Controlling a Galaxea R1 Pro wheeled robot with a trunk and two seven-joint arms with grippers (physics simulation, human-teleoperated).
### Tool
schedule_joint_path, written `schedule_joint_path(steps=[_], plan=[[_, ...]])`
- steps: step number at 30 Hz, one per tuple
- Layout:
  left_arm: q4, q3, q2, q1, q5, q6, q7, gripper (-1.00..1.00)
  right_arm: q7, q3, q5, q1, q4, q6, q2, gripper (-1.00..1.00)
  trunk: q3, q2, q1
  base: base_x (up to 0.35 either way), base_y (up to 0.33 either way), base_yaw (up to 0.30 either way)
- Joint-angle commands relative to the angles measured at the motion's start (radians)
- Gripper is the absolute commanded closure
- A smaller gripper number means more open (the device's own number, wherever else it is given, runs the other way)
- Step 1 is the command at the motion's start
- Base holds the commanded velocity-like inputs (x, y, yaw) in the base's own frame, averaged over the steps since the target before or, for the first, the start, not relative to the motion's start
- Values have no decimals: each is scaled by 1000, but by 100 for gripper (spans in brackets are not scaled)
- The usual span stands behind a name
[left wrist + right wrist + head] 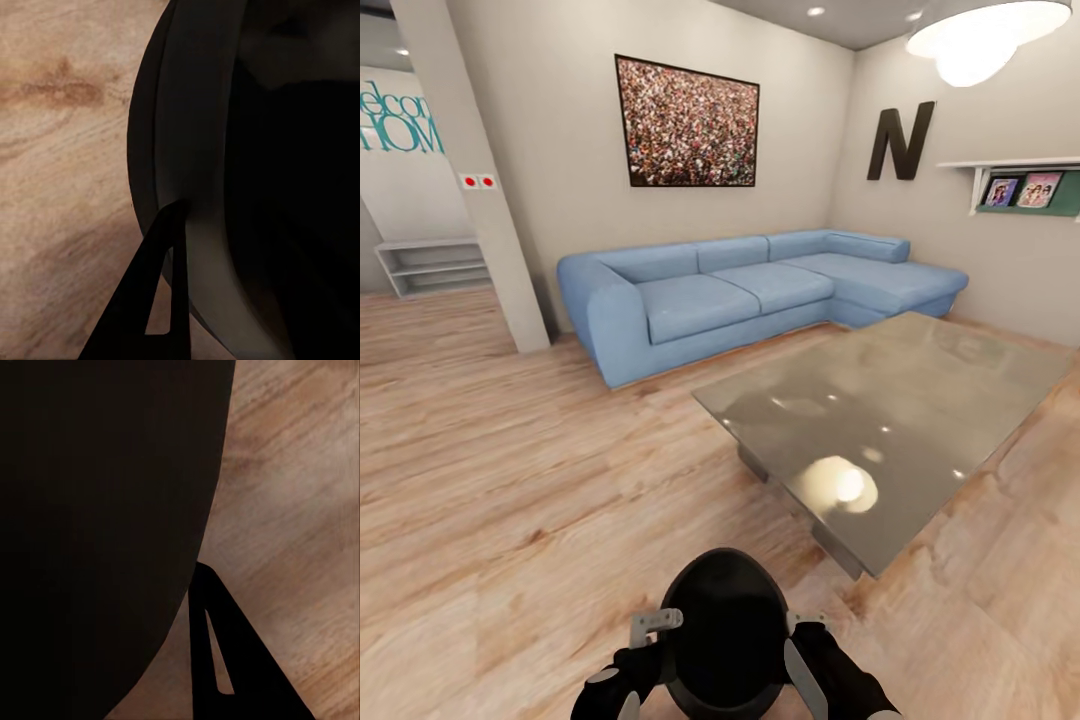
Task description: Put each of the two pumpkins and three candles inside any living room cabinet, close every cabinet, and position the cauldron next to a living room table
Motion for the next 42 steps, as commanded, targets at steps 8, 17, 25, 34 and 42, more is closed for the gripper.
schedule_joint_path(steps=[8, 17, 25, 34, 42], plan=[[0, 3, 1, 0, -20, 4, 5, 100, 0, -3, 6, -1, -78, 0, 0, 100, 0, 0, 0, 243, 147, 0], [-1, 4, 1, 0, -20, 4, 5, 100, 0, -3, 6, -1, -78, 0, 0, 100, 0, 0, 0, 90, 12, 0], [-4, 4, 1, 0, -20, 4, 5, 100, 0, -3, 6, -1, -78, -2, 0, 100, 0, 0, 0, 3, 0, 0], [-4, 3, 1, 0, -20, 2, 5, 100, 0, -3, 6, -1, -78, -3, 0, 100, -3, -7, 4, 0, 0, 0], [-4, 3, 1, 0, -20, 2, 5, 100, 0, -2, 6, -1, -78, -15, 0, 100, -28, -63, 34, 0, 0, 0]])
